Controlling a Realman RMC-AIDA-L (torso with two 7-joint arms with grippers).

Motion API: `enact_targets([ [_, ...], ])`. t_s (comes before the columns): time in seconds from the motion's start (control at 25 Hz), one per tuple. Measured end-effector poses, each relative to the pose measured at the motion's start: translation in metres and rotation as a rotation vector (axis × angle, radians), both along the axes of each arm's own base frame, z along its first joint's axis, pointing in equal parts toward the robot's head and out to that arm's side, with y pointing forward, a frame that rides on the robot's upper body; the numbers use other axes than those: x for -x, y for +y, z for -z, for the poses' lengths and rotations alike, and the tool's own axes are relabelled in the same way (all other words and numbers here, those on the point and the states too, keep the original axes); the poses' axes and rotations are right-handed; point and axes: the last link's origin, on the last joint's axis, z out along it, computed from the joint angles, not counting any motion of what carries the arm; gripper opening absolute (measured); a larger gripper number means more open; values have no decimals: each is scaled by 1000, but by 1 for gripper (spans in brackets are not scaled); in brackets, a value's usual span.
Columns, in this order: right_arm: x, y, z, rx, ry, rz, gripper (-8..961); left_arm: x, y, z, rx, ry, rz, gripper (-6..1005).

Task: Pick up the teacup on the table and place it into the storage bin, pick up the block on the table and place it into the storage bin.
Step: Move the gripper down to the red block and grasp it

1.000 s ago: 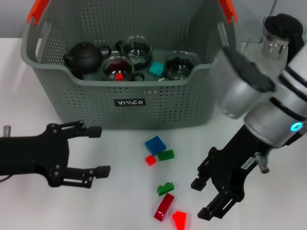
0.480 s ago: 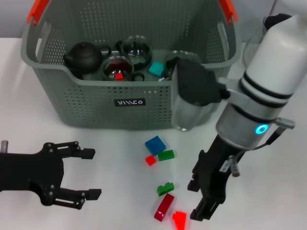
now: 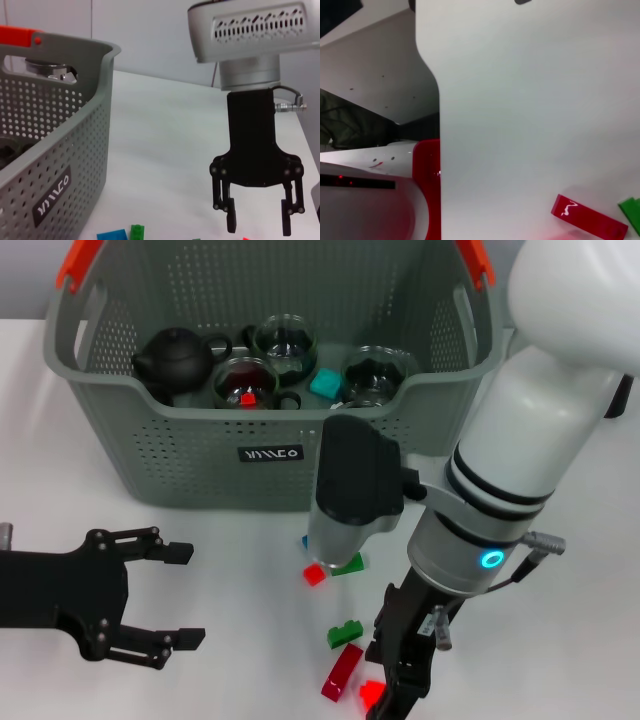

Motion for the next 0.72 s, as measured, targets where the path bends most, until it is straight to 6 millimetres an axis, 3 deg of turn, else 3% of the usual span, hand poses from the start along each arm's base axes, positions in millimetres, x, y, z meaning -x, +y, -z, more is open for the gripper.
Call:
enact_targets([
  [0.72,-10,-9,15,-8,-28,-21,698,0,0,6,10,-16,-2,919],
])
